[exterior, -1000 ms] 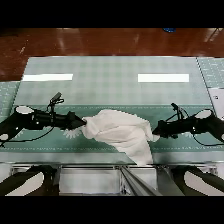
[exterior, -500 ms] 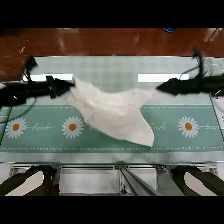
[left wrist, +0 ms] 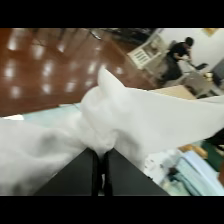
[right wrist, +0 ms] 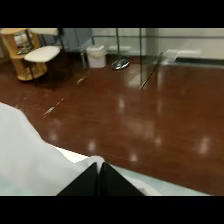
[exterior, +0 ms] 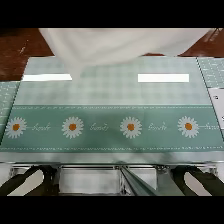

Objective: Fold the shirts.

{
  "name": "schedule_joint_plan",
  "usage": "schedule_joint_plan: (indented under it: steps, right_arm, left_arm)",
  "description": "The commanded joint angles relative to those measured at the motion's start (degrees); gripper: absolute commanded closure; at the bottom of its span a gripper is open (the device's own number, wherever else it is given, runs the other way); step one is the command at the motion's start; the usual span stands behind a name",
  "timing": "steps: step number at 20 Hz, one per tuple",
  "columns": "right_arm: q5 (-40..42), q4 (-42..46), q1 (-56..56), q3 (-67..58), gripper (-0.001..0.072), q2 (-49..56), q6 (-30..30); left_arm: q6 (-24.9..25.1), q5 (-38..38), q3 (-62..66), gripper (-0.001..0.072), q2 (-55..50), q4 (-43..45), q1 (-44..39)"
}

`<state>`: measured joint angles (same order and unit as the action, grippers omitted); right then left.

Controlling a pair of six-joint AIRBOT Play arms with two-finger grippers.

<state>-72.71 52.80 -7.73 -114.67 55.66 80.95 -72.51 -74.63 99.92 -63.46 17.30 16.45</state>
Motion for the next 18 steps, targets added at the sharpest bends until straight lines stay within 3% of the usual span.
schedule_joint_plan:
  steps: [1,6,8,13,18]
  right_arm:
    - [-3.9,12.0,-0.1,-5.8,0.0690,-5.9,3.2]
    - [-12.9,23.4,-0.1,-1.6,0.0690,-15.9,5.8]
    - [-14.3,24.4,-0.1,2.3,0.0690,-19.8,6.8]
    - [-14.4,24.1,-0.1,10.0,0.0690,-24.0,8.4]
    - [-11.8,20.0,-0.1,24.7,0.0690,-24.0,7.8]
  left_arm:
    - [-7.8,-0.1,13.0,0.0684,5.3,19.1,2.1]
    - [-7.7,-7.9,13.5,0.0684,18.4,31.3,2.1]
    - [-7.7,-12.0,13.5,0.0684,21.4,31.6,2.1]
    - [-7.8,-12.0,11.6,0.0684,23.3,30.5,2.0]
    - [-5.8,-13.4,-11.6,0.0683,23.3,24.7,-2.5]
